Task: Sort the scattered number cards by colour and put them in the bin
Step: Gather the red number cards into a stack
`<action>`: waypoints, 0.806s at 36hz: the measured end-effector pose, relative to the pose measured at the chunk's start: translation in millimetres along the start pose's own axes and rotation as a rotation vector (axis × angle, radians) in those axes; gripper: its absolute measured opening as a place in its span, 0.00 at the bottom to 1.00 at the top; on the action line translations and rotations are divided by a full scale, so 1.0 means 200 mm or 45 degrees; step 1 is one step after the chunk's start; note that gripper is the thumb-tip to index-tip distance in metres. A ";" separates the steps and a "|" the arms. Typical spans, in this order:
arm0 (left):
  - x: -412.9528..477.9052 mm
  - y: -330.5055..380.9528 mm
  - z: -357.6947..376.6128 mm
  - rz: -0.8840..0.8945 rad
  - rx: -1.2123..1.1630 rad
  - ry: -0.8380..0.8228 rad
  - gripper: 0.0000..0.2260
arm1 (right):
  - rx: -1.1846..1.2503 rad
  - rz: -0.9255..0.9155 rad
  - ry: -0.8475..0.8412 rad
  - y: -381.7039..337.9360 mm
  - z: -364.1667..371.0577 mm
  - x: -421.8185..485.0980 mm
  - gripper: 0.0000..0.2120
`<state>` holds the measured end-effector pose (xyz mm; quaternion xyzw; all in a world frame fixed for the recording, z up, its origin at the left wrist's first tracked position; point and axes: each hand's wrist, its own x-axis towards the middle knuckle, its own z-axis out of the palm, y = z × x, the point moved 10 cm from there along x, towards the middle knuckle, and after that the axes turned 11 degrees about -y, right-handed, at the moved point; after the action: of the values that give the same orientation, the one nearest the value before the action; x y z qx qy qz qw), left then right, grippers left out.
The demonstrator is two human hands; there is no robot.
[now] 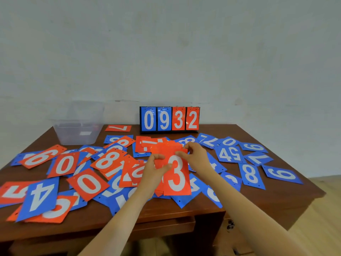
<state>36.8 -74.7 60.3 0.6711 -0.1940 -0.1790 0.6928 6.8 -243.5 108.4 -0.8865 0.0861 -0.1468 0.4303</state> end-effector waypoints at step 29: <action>0.04 -0.31 -0.49 -0.316 0.106 0.358 0.12 | -0.592 0.576 -0.416 0.40 0.48 0.33 0.43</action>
<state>94.8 2.4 -3.9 0.7364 -0.0180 -0.1594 0.6573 99.4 -241.1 1.7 -0.9309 0.2413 0.1192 0.2470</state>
